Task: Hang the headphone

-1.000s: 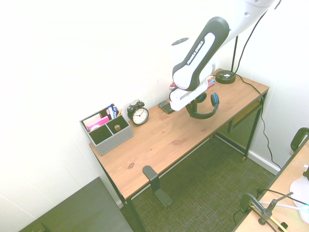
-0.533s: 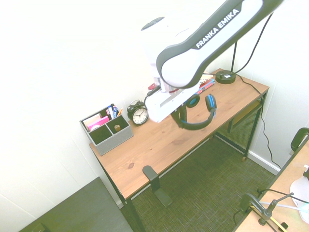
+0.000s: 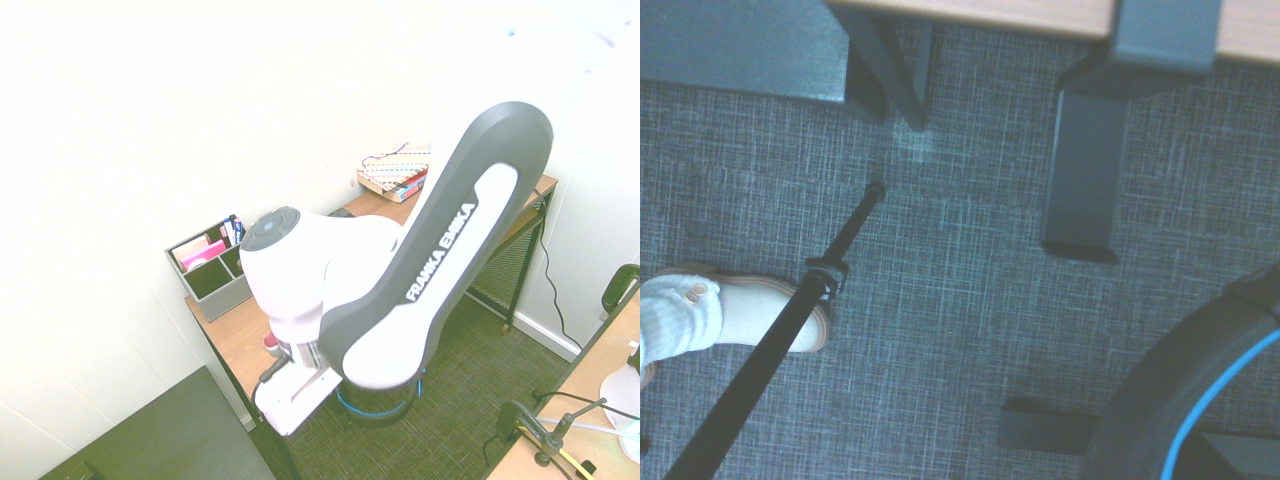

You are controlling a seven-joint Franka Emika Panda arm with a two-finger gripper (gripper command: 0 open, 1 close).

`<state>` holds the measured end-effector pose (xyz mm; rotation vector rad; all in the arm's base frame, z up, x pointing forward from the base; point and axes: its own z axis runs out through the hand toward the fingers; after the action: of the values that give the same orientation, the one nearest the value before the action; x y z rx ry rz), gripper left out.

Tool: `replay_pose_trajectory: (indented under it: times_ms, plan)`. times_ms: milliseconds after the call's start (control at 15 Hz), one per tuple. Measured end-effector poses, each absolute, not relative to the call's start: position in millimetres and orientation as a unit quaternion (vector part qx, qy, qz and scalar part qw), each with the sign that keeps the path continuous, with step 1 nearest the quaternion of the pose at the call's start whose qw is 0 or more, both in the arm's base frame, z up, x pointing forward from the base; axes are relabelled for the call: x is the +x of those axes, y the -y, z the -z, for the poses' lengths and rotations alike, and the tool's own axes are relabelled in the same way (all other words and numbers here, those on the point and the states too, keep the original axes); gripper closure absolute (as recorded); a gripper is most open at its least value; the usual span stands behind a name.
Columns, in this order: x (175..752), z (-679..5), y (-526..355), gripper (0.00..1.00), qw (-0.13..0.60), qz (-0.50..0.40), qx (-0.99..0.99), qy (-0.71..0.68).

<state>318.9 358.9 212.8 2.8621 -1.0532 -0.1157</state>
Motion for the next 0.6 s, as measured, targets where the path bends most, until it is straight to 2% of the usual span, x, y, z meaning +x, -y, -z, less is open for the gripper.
replay_pose_trajectory:
  times_ms: [267, 600]
  plan:
    - [307.5, -132.7, -367.3, 1.00, 0.034, -0.020, 0.938, 0.344]
    - [341.6, -84.1, -376.4, 1.00, 0.025, -0.026, 0.931, 0.363]
